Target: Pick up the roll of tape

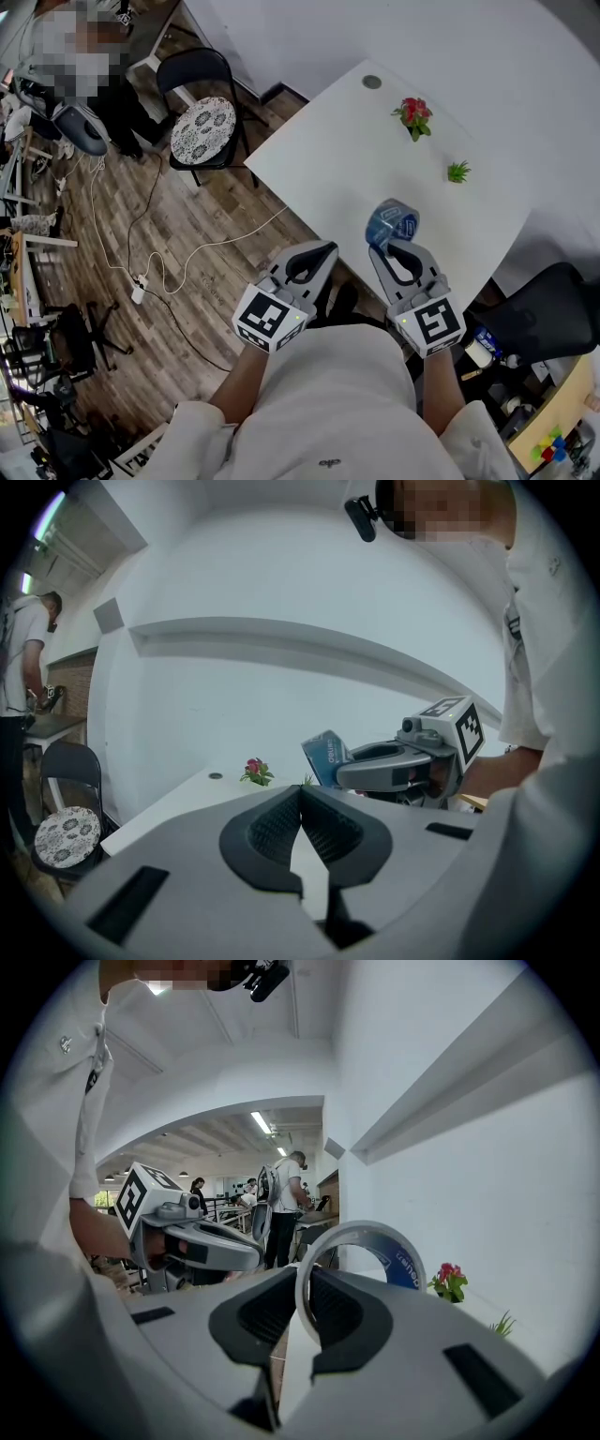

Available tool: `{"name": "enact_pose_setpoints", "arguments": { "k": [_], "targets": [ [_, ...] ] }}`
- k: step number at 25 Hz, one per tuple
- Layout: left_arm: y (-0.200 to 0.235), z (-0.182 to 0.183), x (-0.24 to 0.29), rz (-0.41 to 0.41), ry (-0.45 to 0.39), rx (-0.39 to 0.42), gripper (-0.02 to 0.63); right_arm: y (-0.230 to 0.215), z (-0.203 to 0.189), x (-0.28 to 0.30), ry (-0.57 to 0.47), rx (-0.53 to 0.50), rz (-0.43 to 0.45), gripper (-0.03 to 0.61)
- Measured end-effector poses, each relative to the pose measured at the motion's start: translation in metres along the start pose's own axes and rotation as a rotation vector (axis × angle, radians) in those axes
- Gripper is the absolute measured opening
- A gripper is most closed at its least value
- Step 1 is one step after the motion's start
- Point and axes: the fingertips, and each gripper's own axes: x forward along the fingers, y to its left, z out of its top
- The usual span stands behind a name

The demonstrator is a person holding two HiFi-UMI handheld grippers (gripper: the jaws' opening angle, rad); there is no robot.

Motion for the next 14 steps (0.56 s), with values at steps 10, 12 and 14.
{"name": "enact_pose_setpoints", "arguments": {
  "k": [10,12,14],
  "targets": [
    [0.004,-0.0008,-0.0021,0.003,0.002,-0.01,0.02,0.0,-0.0027,0.0033,0.014,0.007,0.006,0.049],
    [0.0049,-0.0005,-0.0013,0.004,0.001,-0.011,0.02,-0.0008,-0.0023,0.0041,0.016,0.006,0.007,0.049],
    [0.0056,-0.0003,-0.0001,0.005,0.002,-0.011,0.02,-0.0019,-0.002,0.0049,0.017,0.005,0.008,0.049]
  ]
}}
